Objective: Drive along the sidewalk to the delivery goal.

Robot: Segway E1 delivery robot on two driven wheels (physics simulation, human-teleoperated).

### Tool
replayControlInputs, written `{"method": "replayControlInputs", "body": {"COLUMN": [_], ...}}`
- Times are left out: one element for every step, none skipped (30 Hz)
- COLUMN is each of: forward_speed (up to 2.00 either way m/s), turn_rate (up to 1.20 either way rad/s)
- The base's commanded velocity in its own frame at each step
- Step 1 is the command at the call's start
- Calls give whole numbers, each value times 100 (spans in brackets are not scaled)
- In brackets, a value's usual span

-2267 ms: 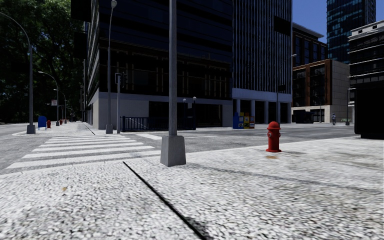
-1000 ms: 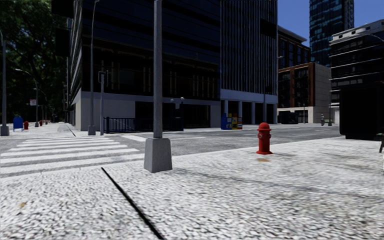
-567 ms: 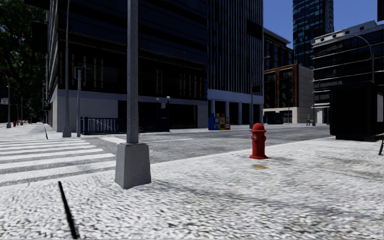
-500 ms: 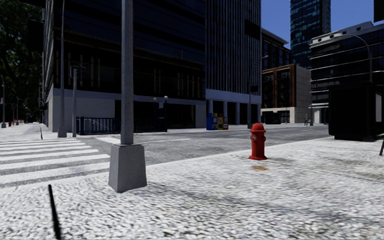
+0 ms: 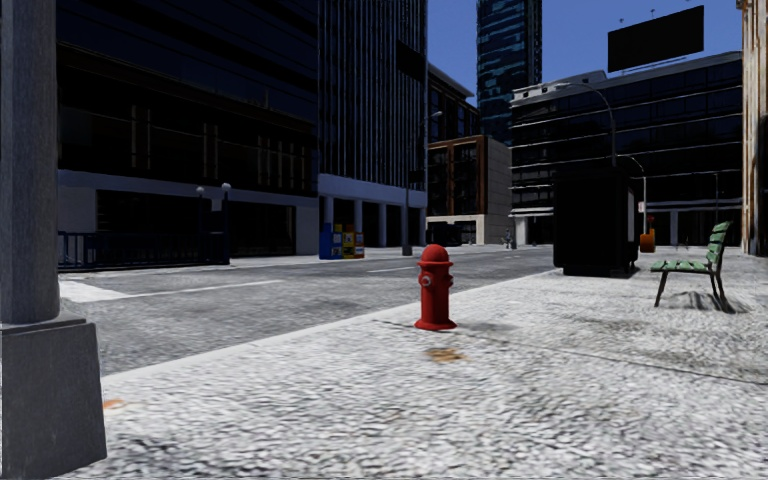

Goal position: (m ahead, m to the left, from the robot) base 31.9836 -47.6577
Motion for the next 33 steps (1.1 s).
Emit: {"method": "replayControlInputs", "body": {"forward_speed": [110,110,110,110,110,110,110,110,110,110,110,110,110,110,110,110,106,106,97,93,90,87,87,86,82,82,80,75,73,72,72,72,72], "turn_rate": [-68,-68,-68,-68,-68,-68,-68,-68,-68,-68,-68,-68,-68,-68,-68,-68,-68,-68,-68,-68,-68,-68,-68,-68,-68,-68,-68,-68,-68,-68,-68,-68,-68]}}
